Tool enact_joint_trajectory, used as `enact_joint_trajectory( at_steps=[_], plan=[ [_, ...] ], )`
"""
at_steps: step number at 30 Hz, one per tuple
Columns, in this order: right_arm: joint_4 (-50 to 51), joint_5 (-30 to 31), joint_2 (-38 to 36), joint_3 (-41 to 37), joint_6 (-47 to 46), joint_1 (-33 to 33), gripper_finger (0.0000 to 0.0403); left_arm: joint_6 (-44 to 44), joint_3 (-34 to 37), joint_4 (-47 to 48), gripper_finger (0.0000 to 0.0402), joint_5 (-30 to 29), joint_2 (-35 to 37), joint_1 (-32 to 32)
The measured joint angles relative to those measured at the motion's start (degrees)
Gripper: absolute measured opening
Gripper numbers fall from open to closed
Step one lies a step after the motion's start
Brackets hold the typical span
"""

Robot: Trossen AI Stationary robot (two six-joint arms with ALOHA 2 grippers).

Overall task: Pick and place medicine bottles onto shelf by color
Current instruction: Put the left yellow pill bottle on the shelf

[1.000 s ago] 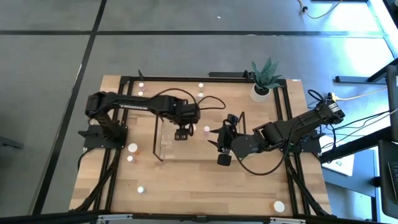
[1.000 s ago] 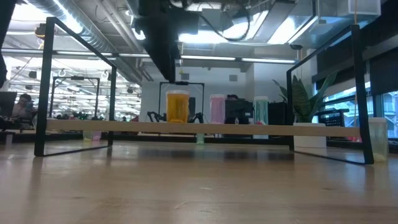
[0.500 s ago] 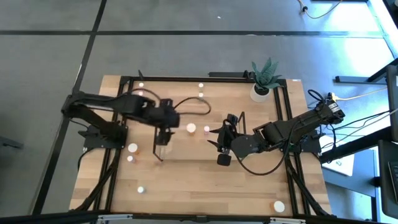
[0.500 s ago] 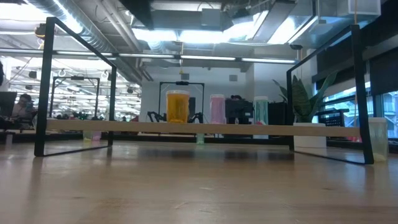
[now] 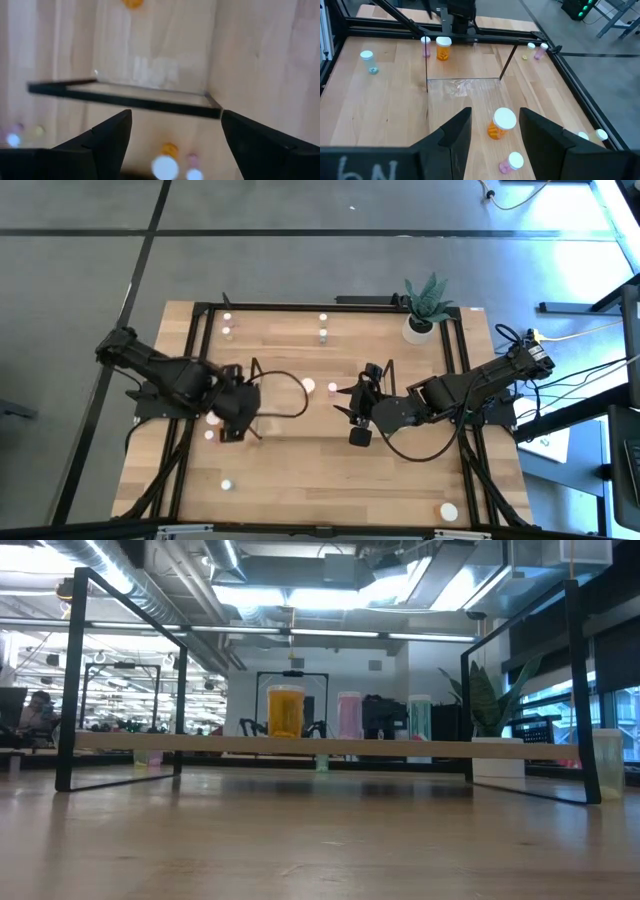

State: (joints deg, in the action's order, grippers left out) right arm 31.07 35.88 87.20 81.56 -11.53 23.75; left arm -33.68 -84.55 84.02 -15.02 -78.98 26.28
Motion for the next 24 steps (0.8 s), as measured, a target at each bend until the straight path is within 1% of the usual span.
enact_joint_trajectory(
  at_steps=[11,13,15,19,21,24],
  plan=[
    [0.04,-0.41,0.00,0.00,-1.76,0.02,0.0168,-20.00,0.00,0.95,0.0302,0.14,-0.02,12.60],
    [0.05,-3.02,0.00,0.00,-0.34,0.02,0.0168,-23.23,0.00,0.93,0.0302,0.12,-0.02,14.45],
    [0.38,-6.99,0.00,0.00,1.05,0.02,0.0168,-25.89,0.00,0.93,0.0302,-0.05,-0.02,16.11],
    [2.32,-14.02,-0.35,0.01,1.33,0.45,0.0168,-29.16,0.00,0.86,0.0302,-1.21,-0.02,18.73],
    [4.56,-15.36,-1.24,0.02,0.81,0.95,0.0168,-30.07,0.00,0.88,0.0302,-2.21,-0.02,19.66],
    [9.42,-15.35,-3.57,0.02,-3.23,2.21,0.0168,-30.65,0.00,0.86,0.0302,-3.83,-0.03,20.73]
  ],
)
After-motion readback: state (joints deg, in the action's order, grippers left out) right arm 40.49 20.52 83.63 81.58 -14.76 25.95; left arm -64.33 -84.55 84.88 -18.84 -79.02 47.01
